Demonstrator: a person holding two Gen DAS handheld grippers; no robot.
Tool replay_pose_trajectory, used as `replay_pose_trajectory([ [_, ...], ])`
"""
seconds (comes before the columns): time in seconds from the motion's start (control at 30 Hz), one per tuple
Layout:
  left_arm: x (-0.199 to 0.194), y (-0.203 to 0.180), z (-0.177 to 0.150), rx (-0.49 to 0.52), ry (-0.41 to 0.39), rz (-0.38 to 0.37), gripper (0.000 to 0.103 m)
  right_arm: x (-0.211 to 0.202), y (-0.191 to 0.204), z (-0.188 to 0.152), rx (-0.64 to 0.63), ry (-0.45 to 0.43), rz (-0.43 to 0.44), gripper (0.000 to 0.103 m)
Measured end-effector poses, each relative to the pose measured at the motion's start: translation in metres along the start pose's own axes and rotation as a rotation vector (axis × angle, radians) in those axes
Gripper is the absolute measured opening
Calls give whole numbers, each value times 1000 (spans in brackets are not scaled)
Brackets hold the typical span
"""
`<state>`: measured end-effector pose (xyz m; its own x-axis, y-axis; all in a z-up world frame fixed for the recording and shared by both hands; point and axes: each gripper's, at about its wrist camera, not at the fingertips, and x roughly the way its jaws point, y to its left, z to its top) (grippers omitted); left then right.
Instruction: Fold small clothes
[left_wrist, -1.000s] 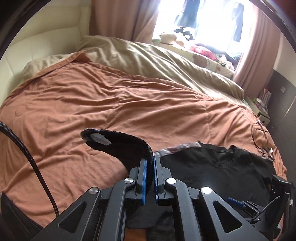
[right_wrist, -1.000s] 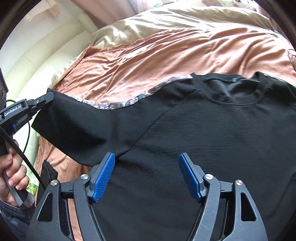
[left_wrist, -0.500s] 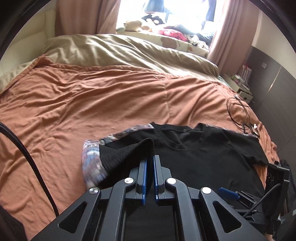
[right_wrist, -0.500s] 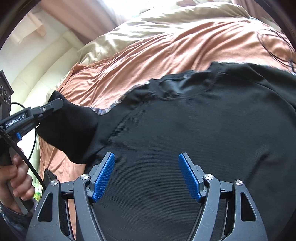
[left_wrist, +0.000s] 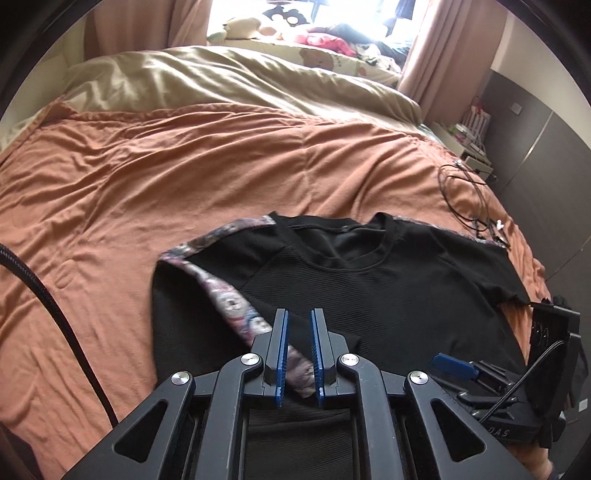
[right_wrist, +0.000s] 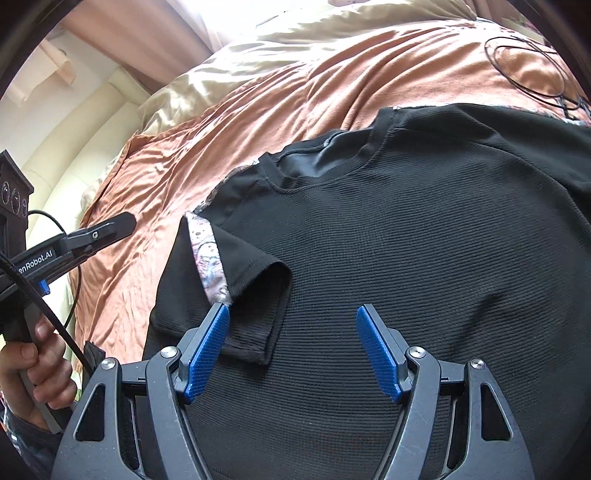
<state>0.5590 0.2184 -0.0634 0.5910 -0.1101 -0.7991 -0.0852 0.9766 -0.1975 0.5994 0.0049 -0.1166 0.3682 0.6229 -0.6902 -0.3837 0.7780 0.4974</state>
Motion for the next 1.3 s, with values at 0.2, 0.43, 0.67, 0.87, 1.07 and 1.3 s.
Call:
replay_pose_trajectory([
  [0.2,-5,44,-16,-57,32,85,13,20,13,3,-61,19,-9,70],
  [0.43,-2,93,-39,-122,76,133,13,47,47,7,-169,70,-52,70],
  [0.67,7,126,-67,-179,108,130,13,79,82,5,-249,125,-63,70],
  [0.87,17,141,-91,-215,131,107,13,116,93,5,-267,181,-130,62],
  [1.07,28,145,-104,-227,155,95,13,123,97,15,-263,177,-161,8],
  [1.3,33,145,-108,-185,181,120,13,100,77,59,-192,52,-238,8],
])
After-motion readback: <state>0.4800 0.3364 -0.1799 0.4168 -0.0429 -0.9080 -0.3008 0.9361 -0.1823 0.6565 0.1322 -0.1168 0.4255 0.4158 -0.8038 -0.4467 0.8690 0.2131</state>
